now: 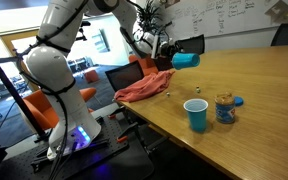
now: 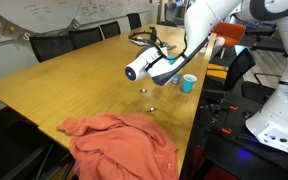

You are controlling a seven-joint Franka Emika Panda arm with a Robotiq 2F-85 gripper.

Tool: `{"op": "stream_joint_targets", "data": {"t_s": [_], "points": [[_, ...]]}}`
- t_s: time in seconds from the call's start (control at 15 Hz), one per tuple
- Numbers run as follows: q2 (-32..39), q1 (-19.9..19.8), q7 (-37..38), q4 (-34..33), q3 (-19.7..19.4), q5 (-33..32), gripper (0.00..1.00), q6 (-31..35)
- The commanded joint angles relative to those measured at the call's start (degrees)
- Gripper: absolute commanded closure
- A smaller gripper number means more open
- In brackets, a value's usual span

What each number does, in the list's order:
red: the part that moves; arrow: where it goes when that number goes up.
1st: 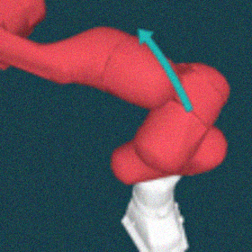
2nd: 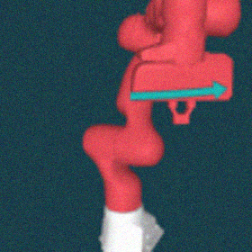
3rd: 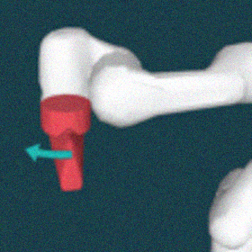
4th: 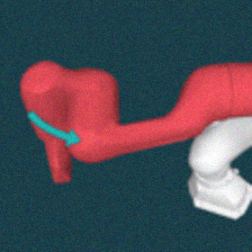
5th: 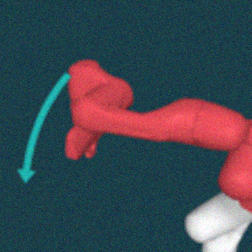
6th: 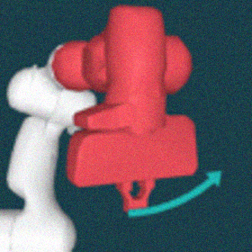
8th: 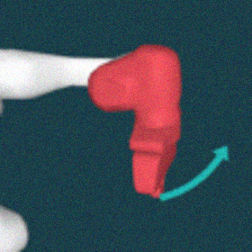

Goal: Pour the sweets from the left blue cup onto the table then pick the sweets one at a time and put them in the right blue cup

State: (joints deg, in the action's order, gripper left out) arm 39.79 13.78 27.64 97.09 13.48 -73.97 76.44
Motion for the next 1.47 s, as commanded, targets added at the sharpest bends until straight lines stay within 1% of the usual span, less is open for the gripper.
{"op": "stream_joint_targets", "data": {"t_s": [0.0,0.2,0.27,0.4,0.67,1.0,1.2,1.4], "points": [[-10.78,-1.41,0.94,4.52,1.24,8.12,1.00,4.68],[-15.72,-2.34,0.53,5.24,0.43,16.21,1.00,9.57],[-17.57,-2.73,0.64,6.38,0.23,19.12,1.00,11.91],[-21.61,-3.58,1.34,10.75,-0.16,24.41,1.00,18.18],[-29.88,-4.92,3.09,23.02,-1.63,33.36,1.00,34.38],[-38.65,-4.89,4.25,38.81,-4.12,41.42,1.00,56.77],[-41.42,-4.88,3.36,46.61,-4.99,45.49,1.00,71.00],[-41.31,-5.36,0.87,52.36,-5.62,50.72,1.00,85.79]]}}
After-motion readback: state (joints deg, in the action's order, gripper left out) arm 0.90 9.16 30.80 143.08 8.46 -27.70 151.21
